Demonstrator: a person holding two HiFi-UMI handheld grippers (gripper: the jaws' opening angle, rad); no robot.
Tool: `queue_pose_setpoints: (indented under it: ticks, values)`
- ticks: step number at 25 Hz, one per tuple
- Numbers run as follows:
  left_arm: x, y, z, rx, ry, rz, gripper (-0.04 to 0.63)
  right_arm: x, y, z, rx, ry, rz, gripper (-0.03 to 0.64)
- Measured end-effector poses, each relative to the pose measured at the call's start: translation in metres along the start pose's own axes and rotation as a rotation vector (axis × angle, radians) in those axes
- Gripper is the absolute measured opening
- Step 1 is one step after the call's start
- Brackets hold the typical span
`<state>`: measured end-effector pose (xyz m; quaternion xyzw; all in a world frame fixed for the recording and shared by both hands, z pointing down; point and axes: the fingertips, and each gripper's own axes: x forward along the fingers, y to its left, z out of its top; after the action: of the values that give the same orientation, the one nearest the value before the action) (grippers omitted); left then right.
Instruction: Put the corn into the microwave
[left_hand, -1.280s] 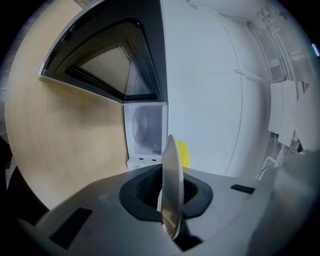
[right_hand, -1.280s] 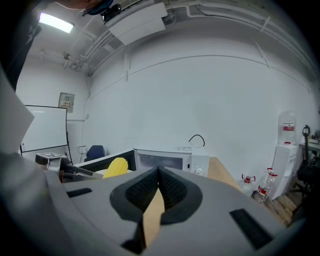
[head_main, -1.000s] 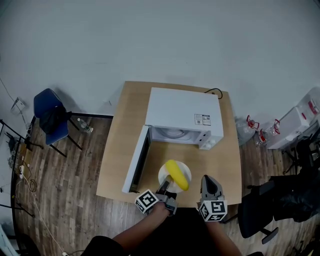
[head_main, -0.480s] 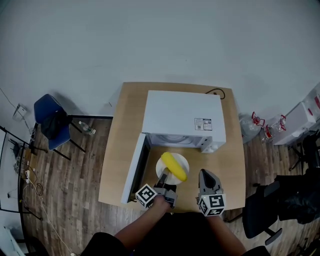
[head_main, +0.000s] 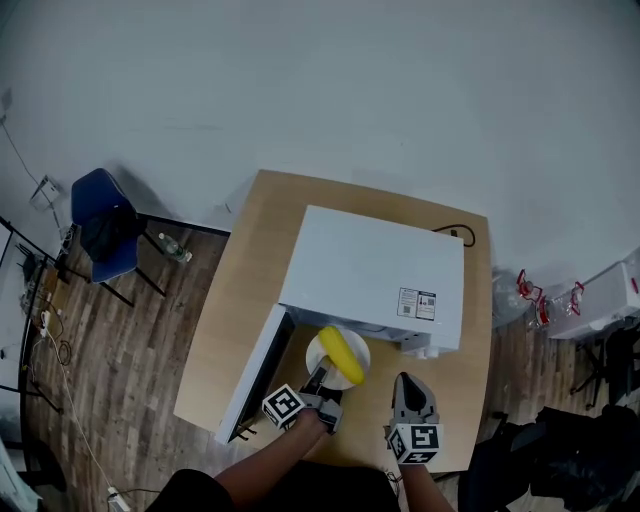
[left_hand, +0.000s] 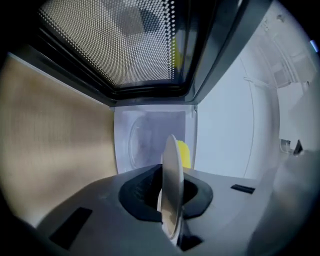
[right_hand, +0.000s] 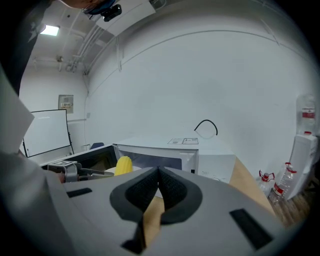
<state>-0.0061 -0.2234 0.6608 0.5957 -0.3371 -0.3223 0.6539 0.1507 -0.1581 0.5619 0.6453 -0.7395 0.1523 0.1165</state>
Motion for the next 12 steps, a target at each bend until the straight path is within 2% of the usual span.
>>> queue_pose_setpoints:
  ticks: [5, 8, 12]
  values:
    - [0.018, 0.019, 0.008, -0.023, -0.028, 0.012, 0.02, 0.019, -0.008, 0.0, -0.021, 0.01, 0.02, 0.06]
    - [0.032, 0.034, 0.013, -0.009, -0.033, 0.041, 0.02, 0.033, -0.005, -0.001, -0.019, 0.019, 0.037, 0.06]
    - [0.051, 0.044, 0.02, -0.002, -0.047, 0.044, 0.02, 0.047, 0.005, 0.0, -0.013, 0.017, 0.056, 0.06]
